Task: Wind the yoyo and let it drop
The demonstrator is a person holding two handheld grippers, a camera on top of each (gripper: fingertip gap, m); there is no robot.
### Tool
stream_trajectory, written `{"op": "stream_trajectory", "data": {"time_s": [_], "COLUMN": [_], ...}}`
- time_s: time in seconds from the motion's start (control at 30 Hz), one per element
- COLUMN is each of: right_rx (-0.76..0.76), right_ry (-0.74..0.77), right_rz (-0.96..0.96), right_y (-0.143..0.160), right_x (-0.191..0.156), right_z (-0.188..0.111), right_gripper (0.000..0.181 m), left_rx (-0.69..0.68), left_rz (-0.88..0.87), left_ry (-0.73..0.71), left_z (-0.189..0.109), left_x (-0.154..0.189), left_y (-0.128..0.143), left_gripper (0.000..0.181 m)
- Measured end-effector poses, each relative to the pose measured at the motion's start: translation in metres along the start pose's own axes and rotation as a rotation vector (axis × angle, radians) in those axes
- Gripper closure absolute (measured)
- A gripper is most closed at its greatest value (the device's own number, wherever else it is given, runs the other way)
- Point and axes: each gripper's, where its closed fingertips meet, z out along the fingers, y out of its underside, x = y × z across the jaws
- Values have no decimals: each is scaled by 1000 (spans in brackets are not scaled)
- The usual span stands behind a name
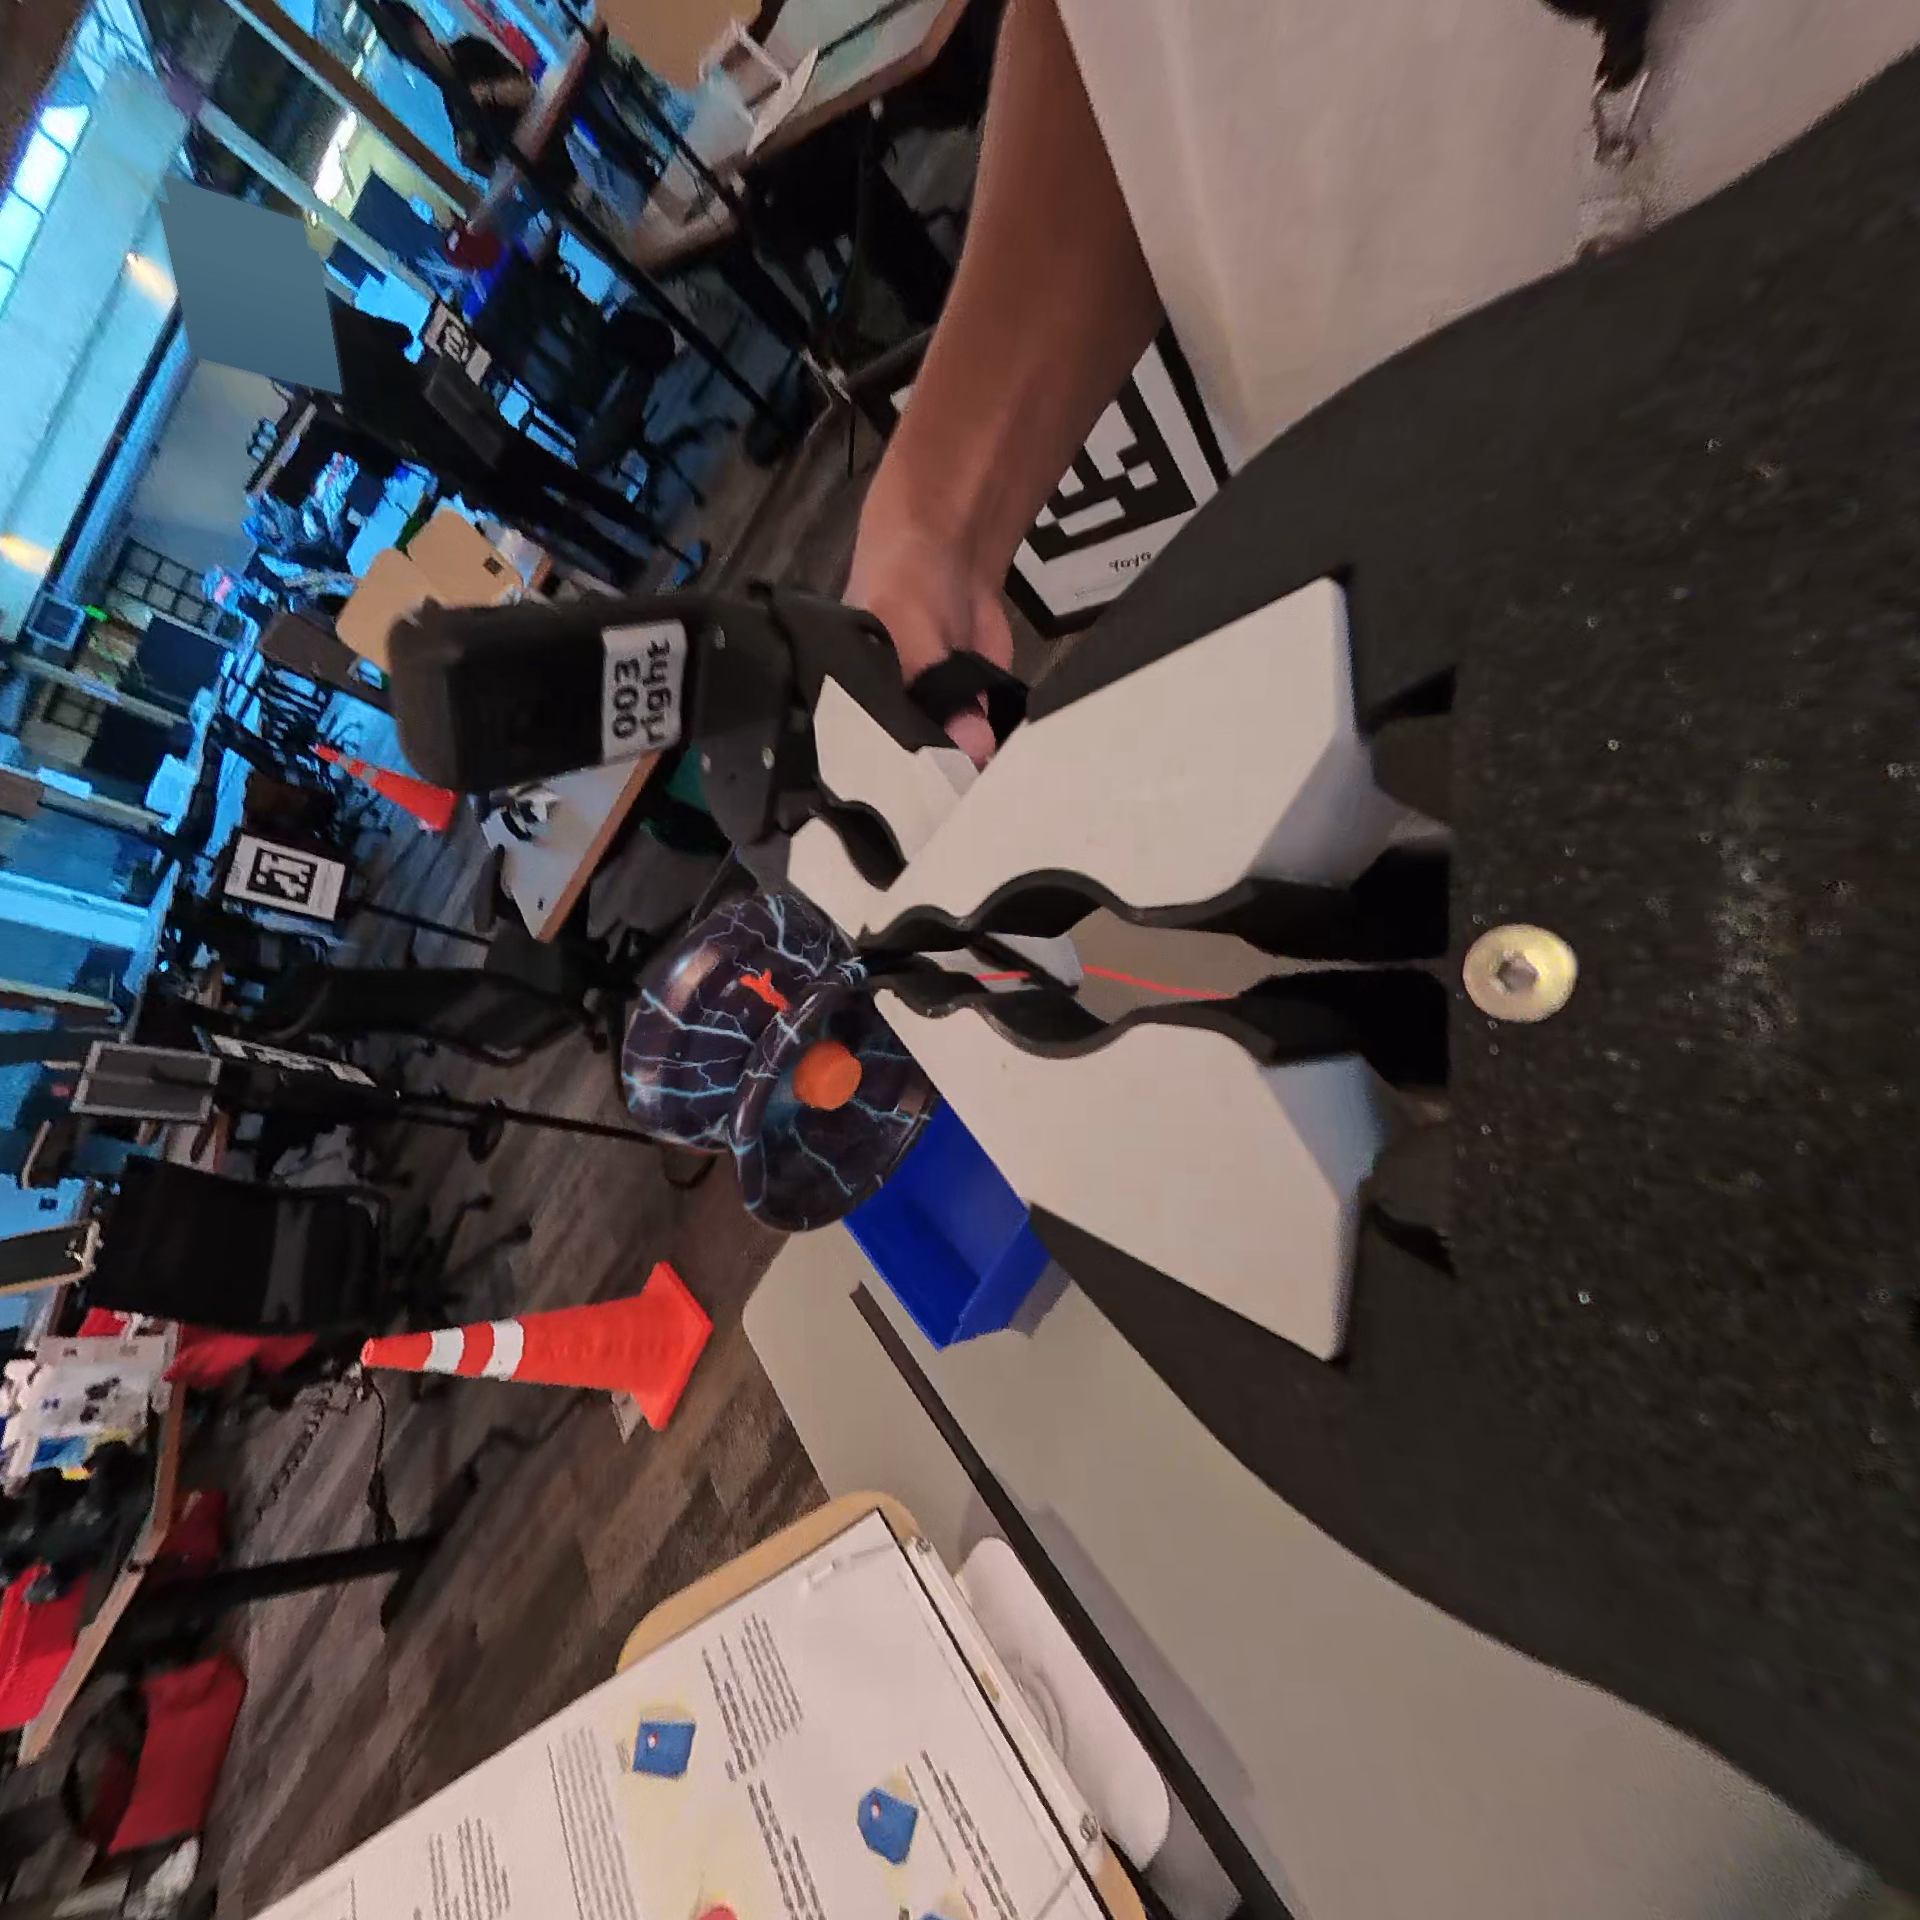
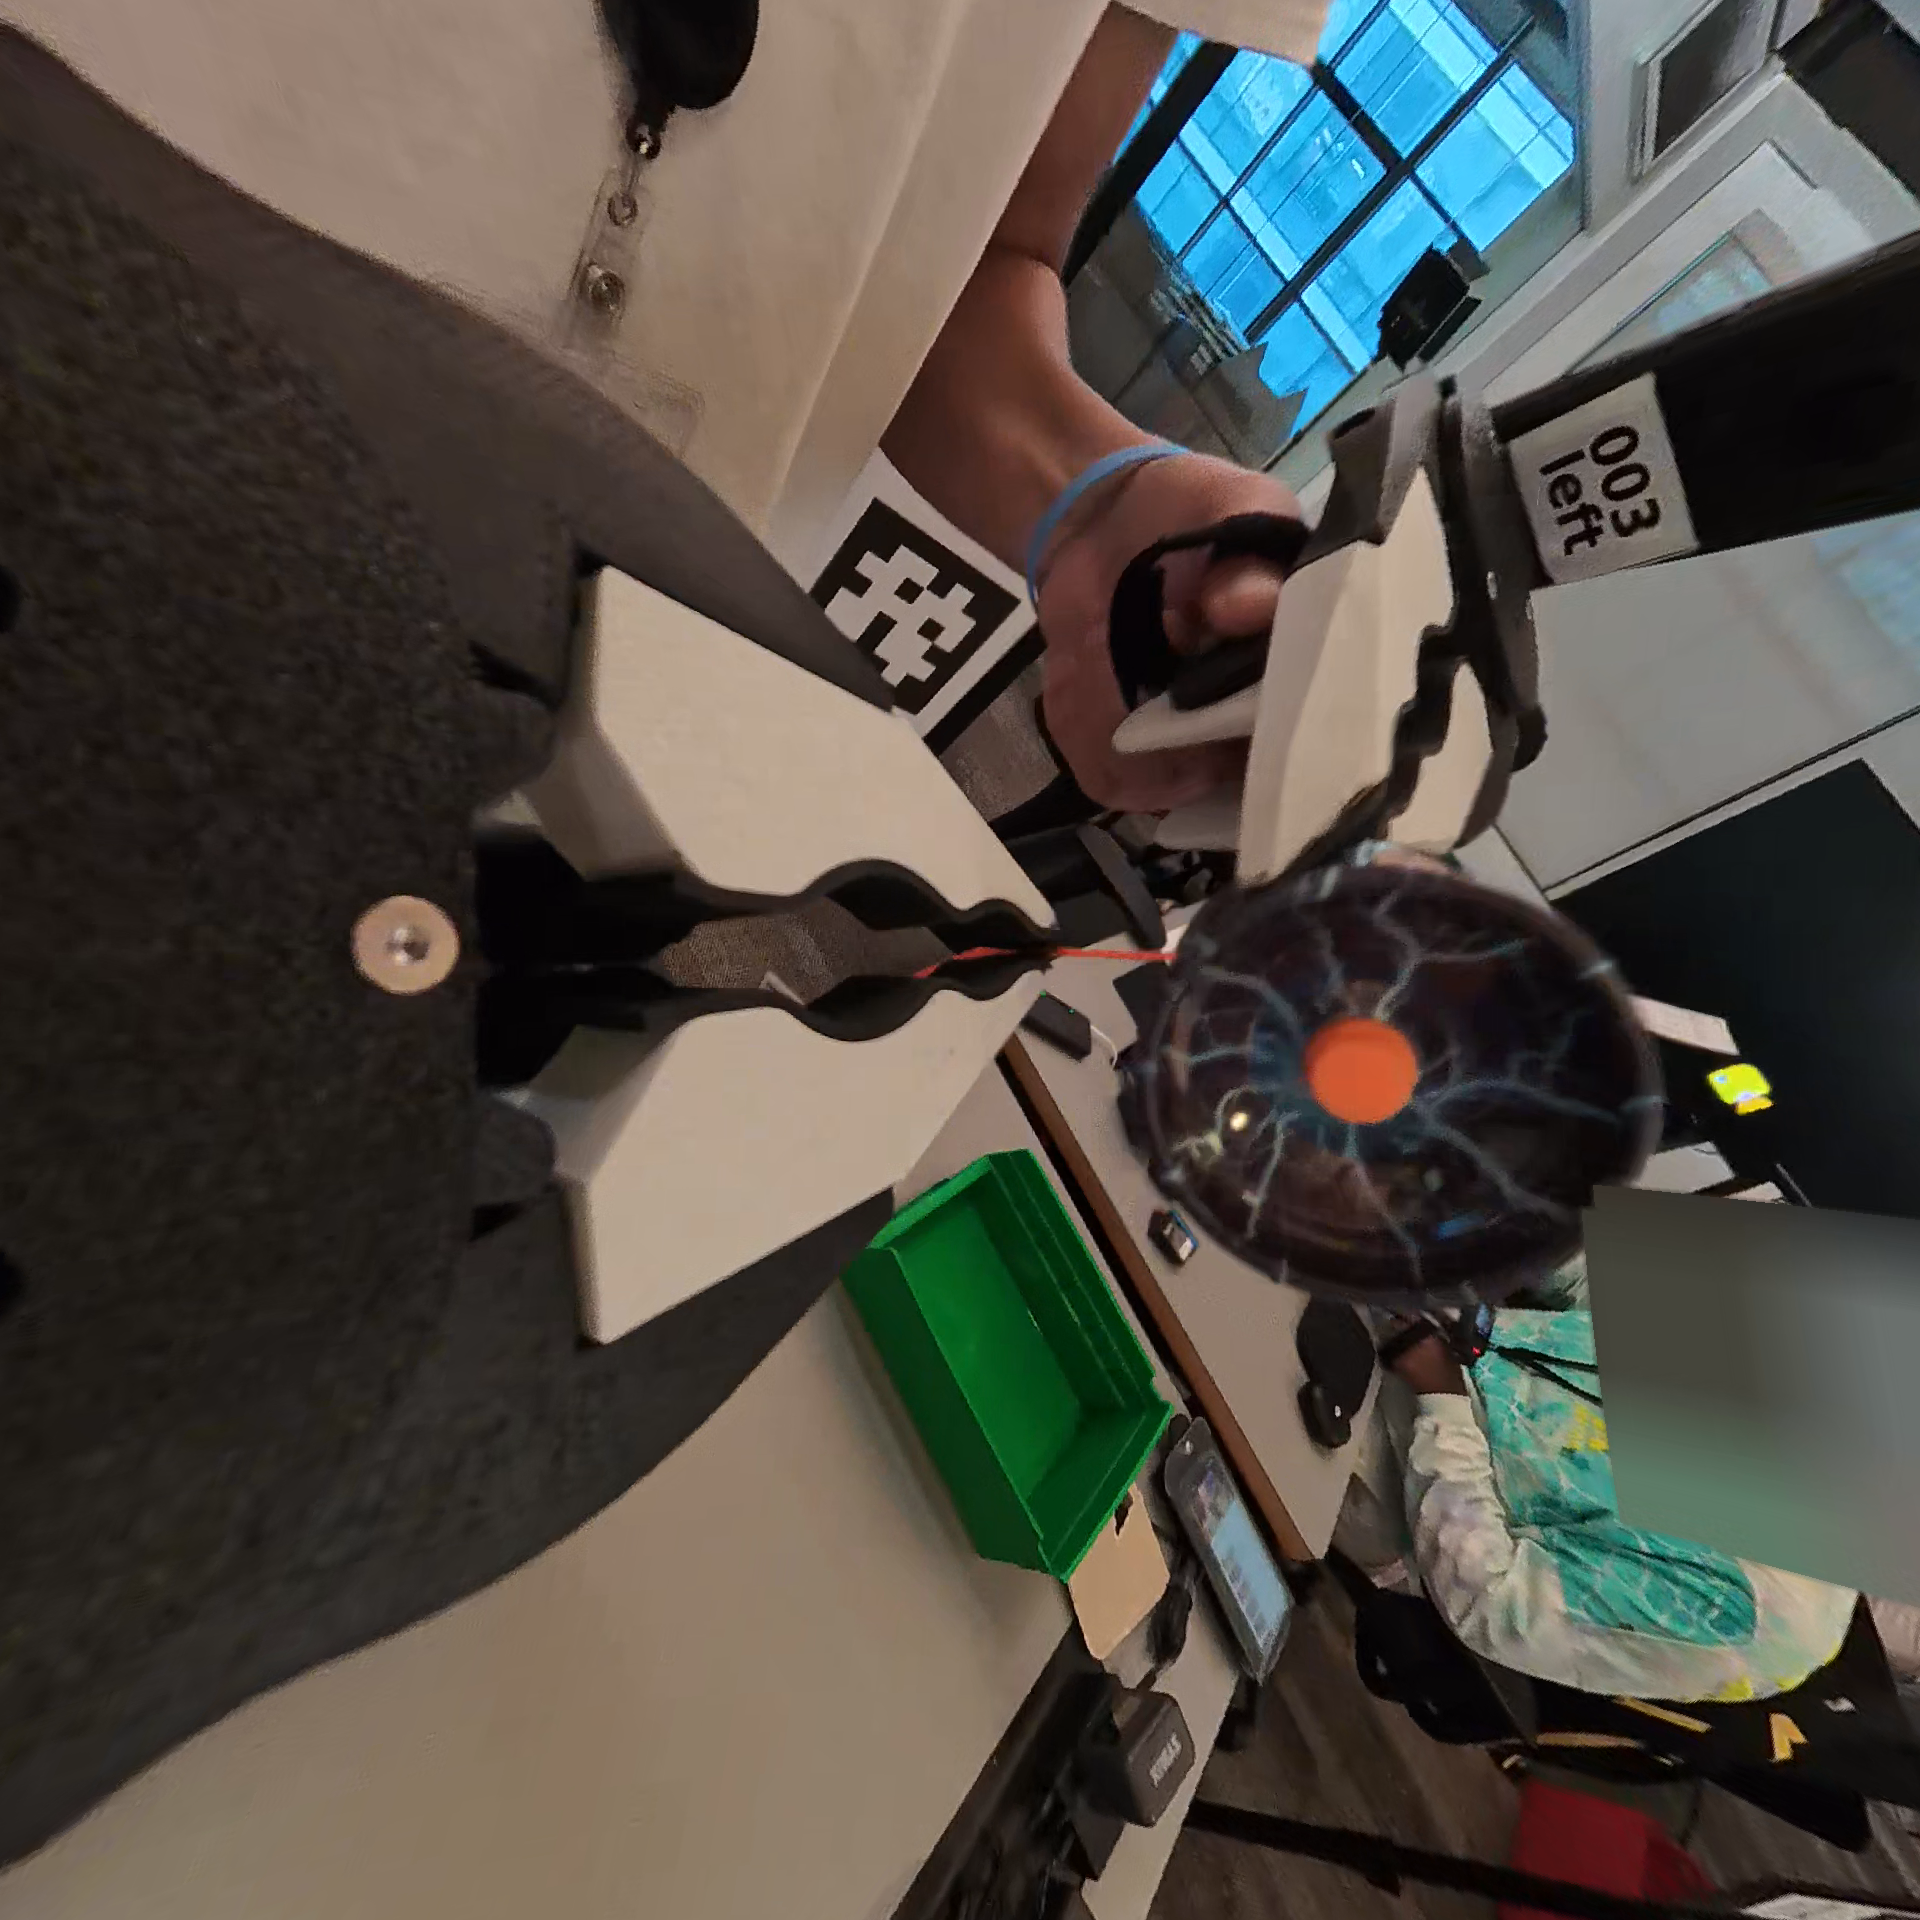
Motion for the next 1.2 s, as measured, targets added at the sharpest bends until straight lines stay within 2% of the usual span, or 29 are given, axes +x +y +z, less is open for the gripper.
{"op": "stream_trajectory", "data": {"time_s": [0.13,0.2,0.3,0.4,0.47,0.53,0.67,0.77,0.87,0.93,1.07,1.2], "right_rx": [-82,-68,-79,-100,-97,-153,-308,-346,-374,-363,-188,-110], "right_ry": [-72,-108,-103,-56,-48,-24,28,14,-19,25,-48,-252], "right_rz": [-22,-11,9,8,-7,-26,-93,-55,18,65,189,143], "right_y": [27,32,29,4,-22,-40,-46,-34,-2,20,25,31], "right_x": [-4,-4,12,34,39,37,14,-6,-17,-5,6,-21], "right_z": [2,1,-5,-17,-28,-35,-35,-24,-8,1,5,-1], "right_gripper": [181,181,181,181,181,181,181,181,181,181,181,181], "left_rx": [46,23,-13,-89,-156,-242,-342,-305,-205,-132,-33,81], "left_rz": [-6,15,35,114,188,260,351,317,241,148,-9,-147], "left_ry": [67,103,215,276,249,150,-68,-167,-183,-110,52,203], "left_z": [-11,-14,-18,-20,-19,-15,-7,-2,3,6,6,-6], "left_x": [12,21,44,59,57,39,-6,-25,-28,-17,6,23], "left_y": [-16,-16,-8,13,30,47,64,57,41,30,21,2], "left_gripper": [181,181,181,181,181,181,181,181,181,181,181,181]}}
